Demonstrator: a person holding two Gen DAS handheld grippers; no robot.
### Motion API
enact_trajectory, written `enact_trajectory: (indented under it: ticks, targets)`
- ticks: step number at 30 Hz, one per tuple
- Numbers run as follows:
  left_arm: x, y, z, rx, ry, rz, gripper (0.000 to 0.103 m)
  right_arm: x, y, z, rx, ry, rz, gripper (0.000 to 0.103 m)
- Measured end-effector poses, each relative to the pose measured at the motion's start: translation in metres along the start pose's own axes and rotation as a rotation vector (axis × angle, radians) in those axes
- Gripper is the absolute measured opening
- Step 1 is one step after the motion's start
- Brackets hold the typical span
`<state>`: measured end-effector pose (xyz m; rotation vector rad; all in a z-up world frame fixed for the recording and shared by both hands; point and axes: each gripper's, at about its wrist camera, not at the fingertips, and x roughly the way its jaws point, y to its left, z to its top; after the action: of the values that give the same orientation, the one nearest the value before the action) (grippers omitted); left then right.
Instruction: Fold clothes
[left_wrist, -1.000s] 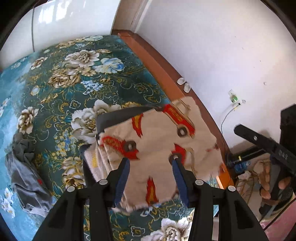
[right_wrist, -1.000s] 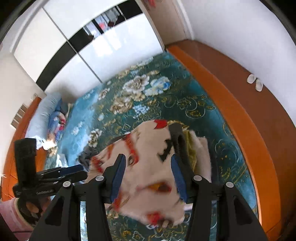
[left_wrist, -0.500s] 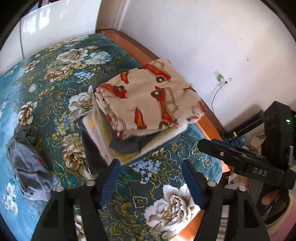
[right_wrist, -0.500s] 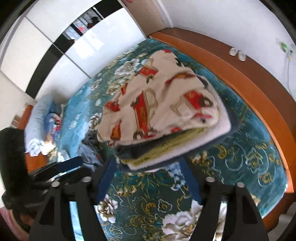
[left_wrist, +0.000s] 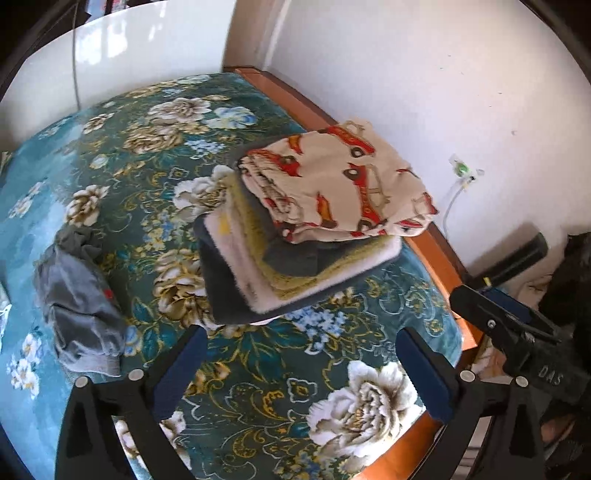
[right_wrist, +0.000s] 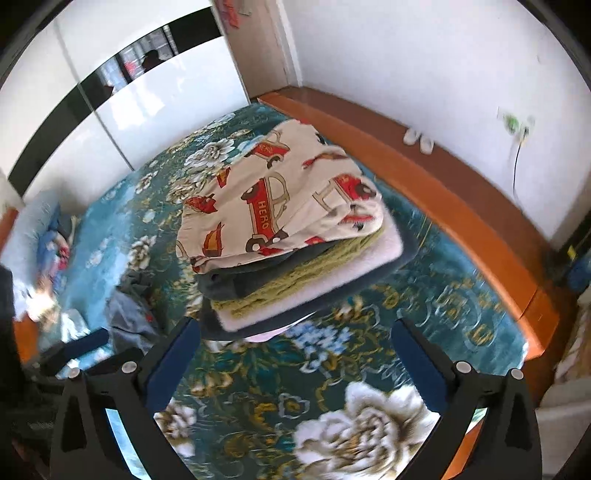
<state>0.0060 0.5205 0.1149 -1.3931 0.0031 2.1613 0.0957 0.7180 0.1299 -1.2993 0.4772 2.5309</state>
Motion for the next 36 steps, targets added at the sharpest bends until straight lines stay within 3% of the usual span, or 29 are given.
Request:
enact_trajectory:
  ticks: [4, 12, 15, 19, 27, 36]
  targets:
    - [0.001, -0.007, 0.003, 0.011, -0.016, 0.079, 0.103, 0.013, 0.001, 0.003, -0.038, -0.007, 0.006, 0.103]
    - [0.024, -0.015, 0.011, -0.108, -0.074, 0.348, 0.103, 0.047, -0.014, 0.008, -0.179, 0.06, 0.114, 0.103]
    - [0.035, -0.021, 0.005, -0.133, -0.04, 0.405, 0.103, 0.053, -0.02, 0.008, -0.233, 0.053, 0.121, 0.103]
    - [0.043, -0.028, -0.004, -0.173, 0.0, 0.412, 0.103, 0.058, -0.029, 0.011, -0.282, 0.053, 0.137, 0.103]
    - [0.047, -0.05, -0.015, -0.117, 0.067, 0.426, 0.103, 0.066, -0.035, 0.013, -0.328, 0.069, 0.185, 0.103]
    - [0.047, -0.045, -0.012, -0.125, 0.078, 0.447, 0.103, 0.077, -0.033, 0.024, -0.327, 0.068, 0.204, 0.103]
